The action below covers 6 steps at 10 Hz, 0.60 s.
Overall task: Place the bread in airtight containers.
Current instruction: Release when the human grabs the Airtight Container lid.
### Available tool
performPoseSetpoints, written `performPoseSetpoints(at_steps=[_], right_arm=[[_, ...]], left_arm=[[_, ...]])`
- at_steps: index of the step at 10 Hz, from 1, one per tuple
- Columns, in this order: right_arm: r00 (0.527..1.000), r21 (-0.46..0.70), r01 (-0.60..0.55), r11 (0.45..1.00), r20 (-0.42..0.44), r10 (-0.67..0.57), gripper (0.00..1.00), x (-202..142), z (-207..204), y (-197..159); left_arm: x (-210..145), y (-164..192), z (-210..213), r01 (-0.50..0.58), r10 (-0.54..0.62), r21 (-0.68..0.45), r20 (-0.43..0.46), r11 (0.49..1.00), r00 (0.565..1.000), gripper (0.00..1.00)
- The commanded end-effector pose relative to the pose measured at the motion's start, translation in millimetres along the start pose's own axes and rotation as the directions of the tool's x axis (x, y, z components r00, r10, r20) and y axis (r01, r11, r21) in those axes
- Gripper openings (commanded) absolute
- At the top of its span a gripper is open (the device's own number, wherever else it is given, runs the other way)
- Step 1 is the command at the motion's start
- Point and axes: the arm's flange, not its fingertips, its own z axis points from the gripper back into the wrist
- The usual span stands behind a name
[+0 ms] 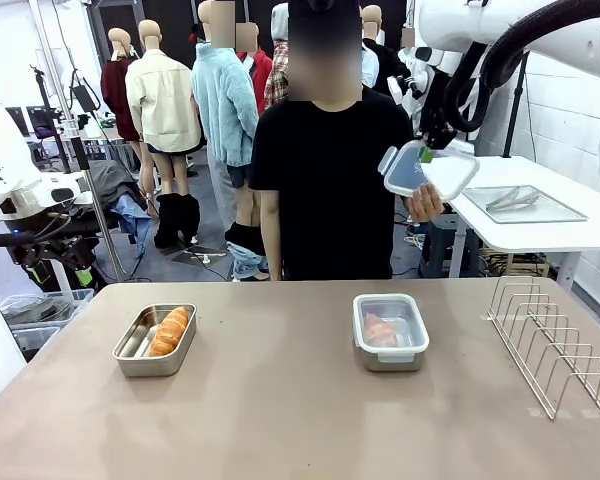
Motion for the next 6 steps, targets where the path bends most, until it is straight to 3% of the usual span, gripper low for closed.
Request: performPoseSetpoints(at_steps=[1, 2, 3, 6], right_arm=[[0.999, 0.024, -0.041, 0.999, -0.010, 0.042, 0.75, -12, 19, 31], [0.998, 0.048, -0.059, 0.997, -0.012, 0.060, 0.93, -22, 28, 55], [0.997, 0.057, -0.075, 0.996, 0.006, 0.075, 1.00, -33, 37, 80], [0.999, 0.137, -0.008, 0.991, 0.050, 0.001, 1.00, -76, 36, 157]], left_arm=[[-2, 1, 2, -0.008, 0.008, 0.025, -0.004, 1.000, 1.000, 1.00], [-2, 1, 2, -0.008, 0.008, 0.025, -0.004, 1.000, 1.000, 1.00], [-2, 1, 2, -0.008, 0.008, 0.025, -0.004, 1.000, 1.000, 1.00], [-2, 1, 2, -0.008, 0.008, 0.025, -0.004, 1.000, 1.000, 1.00]])
